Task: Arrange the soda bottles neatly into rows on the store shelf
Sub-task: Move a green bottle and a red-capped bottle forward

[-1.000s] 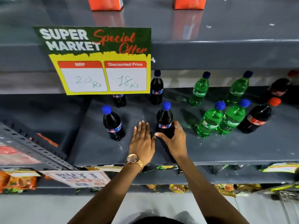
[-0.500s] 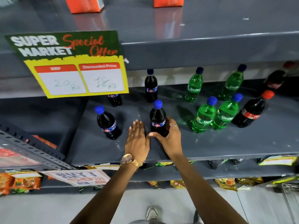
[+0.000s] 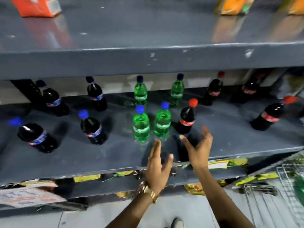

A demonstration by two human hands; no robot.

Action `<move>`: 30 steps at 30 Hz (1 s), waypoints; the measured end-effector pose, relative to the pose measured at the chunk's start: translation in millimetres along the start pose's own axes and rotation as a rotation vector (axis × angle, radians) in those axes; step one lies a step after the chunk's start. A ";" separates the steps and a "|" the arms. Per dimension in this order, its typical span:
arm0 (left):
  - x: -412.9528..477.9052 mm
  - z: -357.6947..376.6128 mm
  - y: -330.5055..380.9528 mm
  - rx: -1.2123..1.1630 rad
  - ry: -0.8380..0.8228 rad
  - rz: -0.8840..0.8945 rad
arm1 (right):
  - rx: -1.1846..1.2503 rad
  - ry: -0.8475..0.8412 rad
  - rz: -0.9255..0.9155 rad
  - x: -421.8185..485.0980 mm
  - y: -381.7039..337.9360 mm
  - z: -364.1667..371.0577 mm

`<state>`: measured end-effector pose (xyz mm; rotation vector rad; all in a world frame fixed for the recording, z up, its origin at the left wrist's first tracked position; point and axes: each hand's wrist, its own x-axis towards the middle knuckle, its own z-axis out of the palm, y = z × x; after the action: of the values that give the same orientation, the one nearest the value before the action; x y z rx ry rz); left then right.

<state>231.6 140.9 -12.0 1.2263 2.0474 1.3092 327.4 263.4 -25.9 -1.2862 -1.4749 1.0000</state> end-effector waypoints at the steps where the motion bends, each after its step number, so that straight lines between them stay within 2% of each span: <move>1: 12.9 14.8 10.2 -0.040 0.048 -0.055 | -0.014 -0.089 -0.022 16.1 3.2 -6.1; 4: 43.3 43.8 26.6 -0.065 0.184 -0.185 | -0.037 -0.258 -0.145 47.3 5.5 -10.4; 9: 72.8 60.6 27.4 0.040 0.388 -0.275 | -0.040 -0.311 -0.182 65.6 7.9 -7.1; 12: 80.5 65.8 29.0 0.075 0.456 -0.297 | -0.035 -0.326 -0.195 67.8 14.6 -23.1; 16: 73.3 84.0 29.7 0.132 0.440 -0.222 | -0.060 -0.282 -0.197 71.5 30.2 -63.3; 21: 72.2 106.4 37.0 0.127 0.383 -0.152 | -0.079 -0.130 -0.127 92.0 43.1 -108.6; 24: 78.7 109.5 40.7 0.091 0.377 -0.172 | -0.079 -0.077 -0.087 107.1 45.4 -114.4; 30: 94.1 107.2 42.9 0.130 0.420 -0.217 | -0.072 -0.092 -0.100 124.1 40.1 -95.3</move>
<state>279.0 282.1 -14.7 0.7934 2.5088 1.4381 424.4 392.6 -24.7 -1.2176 -1.6423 0.9584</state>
